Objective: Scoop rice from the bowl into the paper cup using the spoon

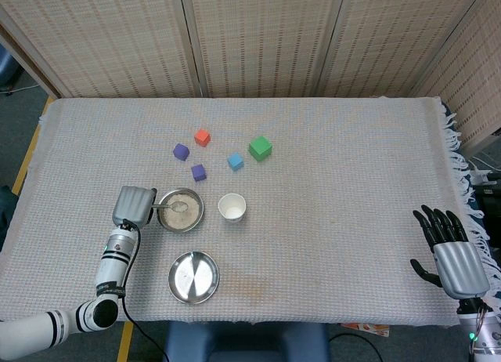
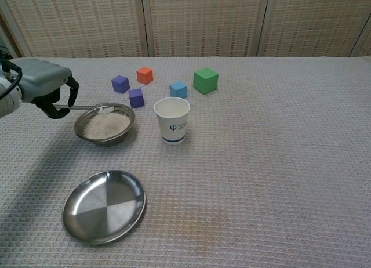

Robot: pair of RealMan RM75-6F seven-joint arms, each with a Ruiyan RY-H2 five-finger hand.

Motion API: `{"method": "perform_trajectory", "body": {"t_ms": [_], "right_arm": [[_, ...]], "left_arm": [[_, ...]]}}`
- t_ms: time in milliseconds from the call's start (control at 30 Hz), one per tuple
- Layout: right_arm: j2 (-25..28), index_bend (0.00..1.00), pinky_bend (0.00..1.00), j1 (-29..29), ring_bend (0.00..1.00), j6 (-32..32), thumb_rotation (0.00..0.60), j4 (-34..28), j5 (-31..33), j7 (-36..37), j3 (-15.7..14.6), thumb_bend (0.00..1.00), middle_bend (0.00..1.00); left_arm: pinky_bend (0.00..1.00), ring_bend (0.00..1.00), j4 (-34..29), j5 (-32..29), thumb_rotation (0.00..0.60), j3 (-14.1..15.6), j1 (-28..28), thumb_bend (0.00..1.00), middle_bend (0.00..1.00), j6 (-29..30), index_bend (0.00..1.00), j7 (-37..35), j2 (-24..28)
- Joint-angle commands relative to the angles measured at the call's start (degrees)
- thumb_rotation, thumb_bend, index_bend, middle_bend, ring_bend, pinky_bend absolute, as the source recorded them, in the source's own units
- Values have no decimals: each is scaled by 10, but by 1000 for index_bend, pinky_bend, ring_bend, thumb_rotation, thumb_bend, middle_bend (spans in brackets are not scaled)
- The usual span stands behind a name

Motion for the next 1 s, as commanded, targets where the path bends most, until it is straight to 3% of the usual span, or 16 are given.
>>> {"method": "perform_trajectory", "body": {"t_ms": [33,467,733,1000], "right_arm": [[-1,0,0,1,0,-2,600,1,1,-1,0,153,0],[1,0,0,6,0,-14,600,4,11,3,2,153,0],[4,0,0,7,0,-18,600,7,17,12,5,153,0],[7,0,0,8,0,-18,600,8,19,18,6,153,0]], "left_arm": [[1000,1000,-15,-23,600,-6,-20,408,1000,-1,615,11,2],[1000,1000,-59,-73,600,-3,-90,405,1000,30,614,53,-30],[1000,1000,-44,-88,600,-11,-117,403,1000,43,615,54,-51],[1000,1000,-4,-77,600,1,-139,403,1000,56,614,45,-84]]}}
